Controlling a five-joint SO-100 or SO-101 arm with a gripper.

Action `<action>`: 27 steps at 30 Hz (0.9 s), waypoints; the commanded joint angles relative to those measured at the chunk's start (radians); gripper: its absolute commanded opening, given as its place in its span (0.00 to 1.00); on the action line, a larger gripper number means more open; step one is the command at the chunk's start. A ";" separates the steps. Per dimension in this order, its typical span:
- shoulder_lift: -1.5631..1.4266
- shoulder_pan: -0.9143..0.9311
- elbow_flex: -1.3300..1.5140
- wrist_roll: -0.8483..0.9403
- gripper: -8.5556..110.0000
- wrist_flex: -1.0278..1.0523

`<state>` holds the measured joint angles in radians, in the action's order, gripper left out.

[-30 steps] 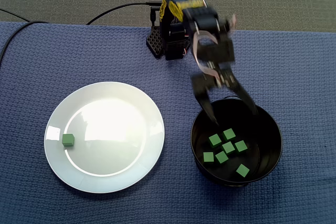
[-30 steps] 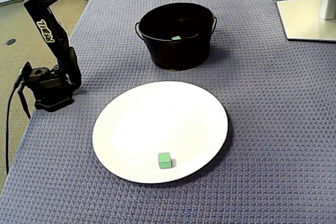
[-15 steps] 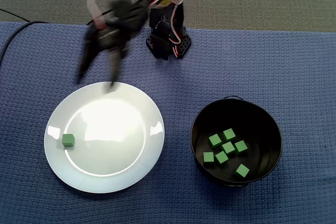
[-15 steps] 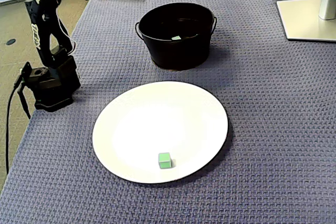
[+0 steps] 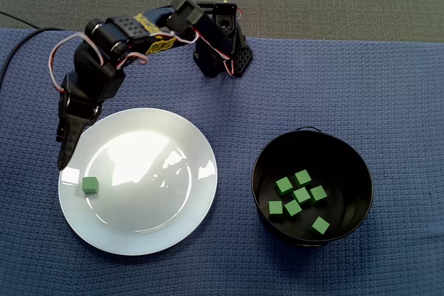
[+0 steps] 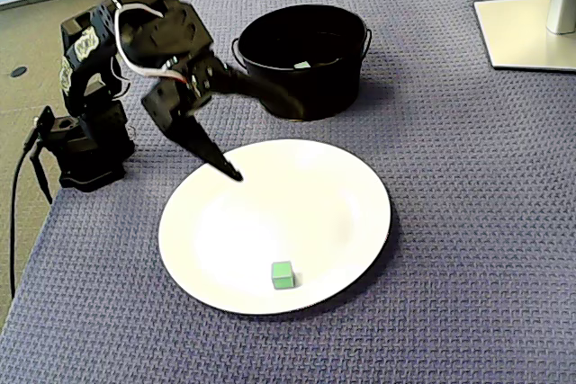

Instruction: Pick up the items on the white plate and put them in the black container.

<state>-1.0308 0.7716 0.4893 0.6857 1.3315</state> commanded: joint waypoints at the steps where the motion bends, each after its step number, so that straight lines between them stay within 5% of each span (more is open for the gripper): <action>1: 0.037 0.040 -0.066 0.029 0.41 0.063; 27: 0.394 0.012 -0.143 0.133 0.39 0.167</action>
<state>-0.6335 0.7808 0.3636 0.8038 1.5202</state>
